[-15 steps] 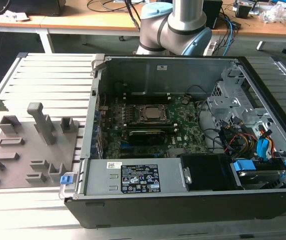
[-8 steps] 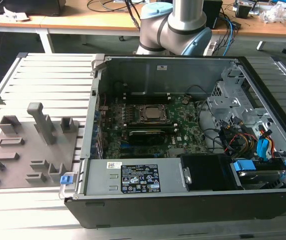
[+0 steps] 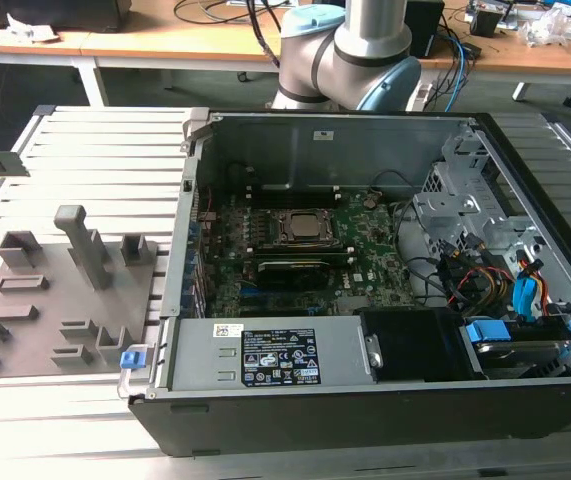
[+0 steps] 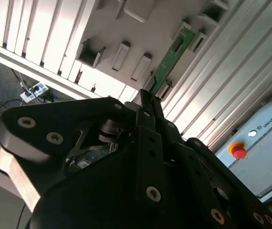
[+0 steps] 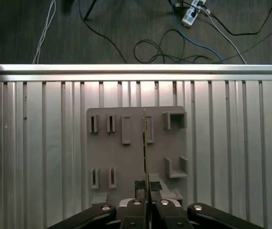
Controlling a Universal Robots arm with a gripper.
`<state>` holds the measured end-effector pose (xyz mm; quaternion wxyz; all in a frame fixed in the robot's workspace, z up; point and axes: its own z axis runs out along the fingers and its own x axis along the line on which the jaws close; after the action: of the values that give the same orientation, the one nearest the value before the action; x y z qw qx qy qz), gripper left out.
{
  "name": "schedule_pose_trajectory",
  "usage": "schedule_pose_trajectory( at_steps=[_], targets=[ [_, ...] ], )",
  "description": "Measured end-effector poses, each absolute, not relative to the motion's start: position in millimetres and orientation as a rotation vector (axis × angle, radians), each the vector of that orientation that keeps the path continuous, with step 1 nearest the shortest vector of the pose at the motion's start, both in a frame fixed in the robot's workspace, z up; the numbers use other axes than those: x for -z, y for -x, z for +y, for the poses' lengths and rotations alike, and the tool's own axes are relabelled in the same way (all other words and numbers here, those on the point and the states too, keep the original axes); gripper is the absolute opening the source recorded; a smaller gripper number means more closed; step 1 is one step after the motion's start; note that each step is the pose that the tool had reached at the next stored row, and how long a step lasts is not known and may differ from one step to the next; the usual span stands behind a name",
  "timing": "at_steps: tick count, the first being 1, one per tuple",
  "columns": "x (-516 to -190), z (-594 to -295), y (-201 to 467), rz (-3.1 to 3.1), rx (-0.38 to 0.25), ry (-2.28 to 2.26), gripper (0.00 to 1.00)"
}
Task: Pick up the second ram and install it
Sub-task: 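Pick up the second ram and move it above second insertion slot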
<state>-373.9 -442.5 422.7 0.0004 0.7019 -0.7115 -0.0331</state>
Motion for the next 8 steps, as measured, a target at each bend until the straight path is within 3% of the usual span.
schedule_pose_trajectory(
  at_steps=[8],
  targets=[
    [-422.7,-442.5,350.3,-2.234,0.103,-2.204,0.14]
  ],
)
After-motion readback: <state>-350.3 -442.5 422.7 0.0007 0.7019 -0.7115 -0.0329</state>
